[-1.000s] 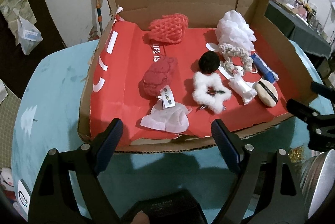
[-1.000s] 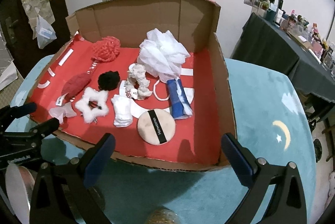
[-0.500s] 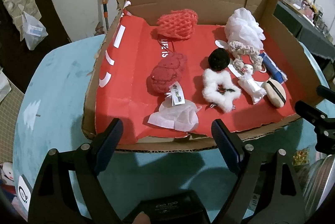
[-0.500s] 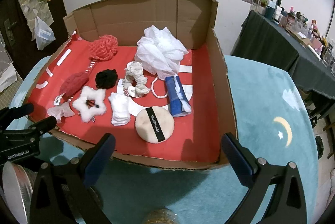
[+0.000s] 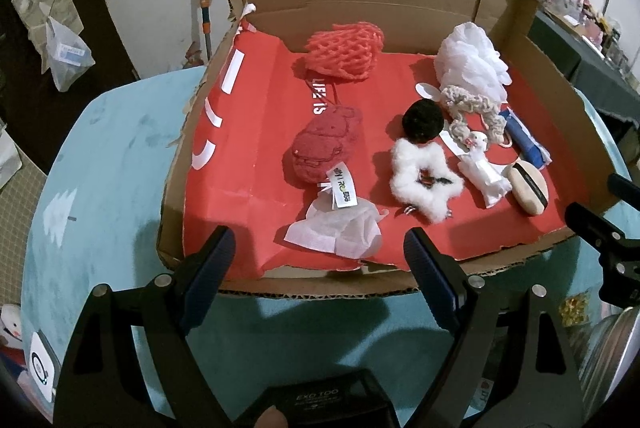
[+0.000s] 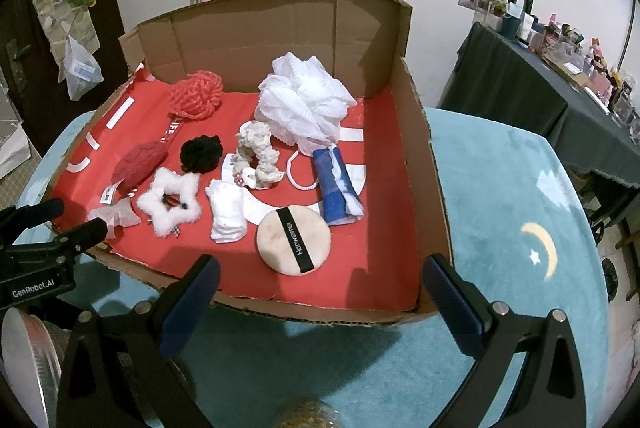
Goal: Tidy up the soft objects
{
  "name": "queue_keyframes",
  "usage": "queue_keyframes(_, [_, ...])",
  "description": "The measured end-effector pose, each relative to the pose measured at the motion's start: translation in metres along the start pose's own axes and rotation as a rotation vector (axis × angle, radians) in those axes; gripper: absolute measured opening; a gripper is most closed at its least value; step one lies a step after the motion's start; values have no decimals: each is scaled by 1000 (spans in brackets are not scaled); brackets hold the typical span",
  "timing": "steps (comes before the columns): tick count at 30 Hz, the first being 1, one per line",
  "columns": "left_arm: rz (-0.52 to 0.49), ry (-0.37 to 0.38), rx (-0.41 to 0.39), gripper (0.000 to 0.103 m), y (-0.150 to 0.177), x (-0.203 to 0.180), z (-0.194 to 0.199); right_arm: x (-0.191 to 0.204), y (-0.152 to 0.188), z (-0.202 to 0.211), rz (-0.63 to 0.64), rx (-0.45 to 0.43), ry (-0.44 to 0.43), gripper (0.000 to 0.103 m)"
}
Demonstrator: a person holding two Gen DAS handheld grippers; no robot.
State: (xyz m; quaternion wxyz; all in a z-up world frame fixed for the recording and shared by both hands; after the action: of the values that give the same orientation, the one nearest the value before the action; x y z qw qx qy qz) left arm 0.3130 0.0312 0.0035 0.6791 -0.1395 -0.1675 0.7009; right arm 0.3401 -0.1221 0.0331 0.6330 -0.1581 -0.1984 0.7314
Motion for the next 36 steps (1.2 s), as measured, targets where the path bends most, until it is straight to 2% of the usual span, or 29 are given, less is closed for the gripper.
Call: queue_keyframes(36, [0, 10, 2, 86, -1, -1, -1, -1, 1, 2, -8, -31, -6, 103])
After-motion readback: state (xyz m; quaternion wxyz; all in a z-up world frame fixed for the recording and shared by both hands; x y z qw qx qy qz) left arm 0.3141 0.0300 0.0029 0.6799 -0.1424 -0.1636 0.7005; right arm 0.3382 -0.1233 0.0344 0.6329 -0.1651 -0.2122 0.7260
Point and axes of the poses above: each gripper's, at about its wrist camera, not at the fingertips, and z roughly against the way its jaws point, x to its left, y to its underside, the point moved 8 cm from there along -z, roughly the way its jaws point, and after that the axes turned 9 degrees about x, right-handed, at the moved point
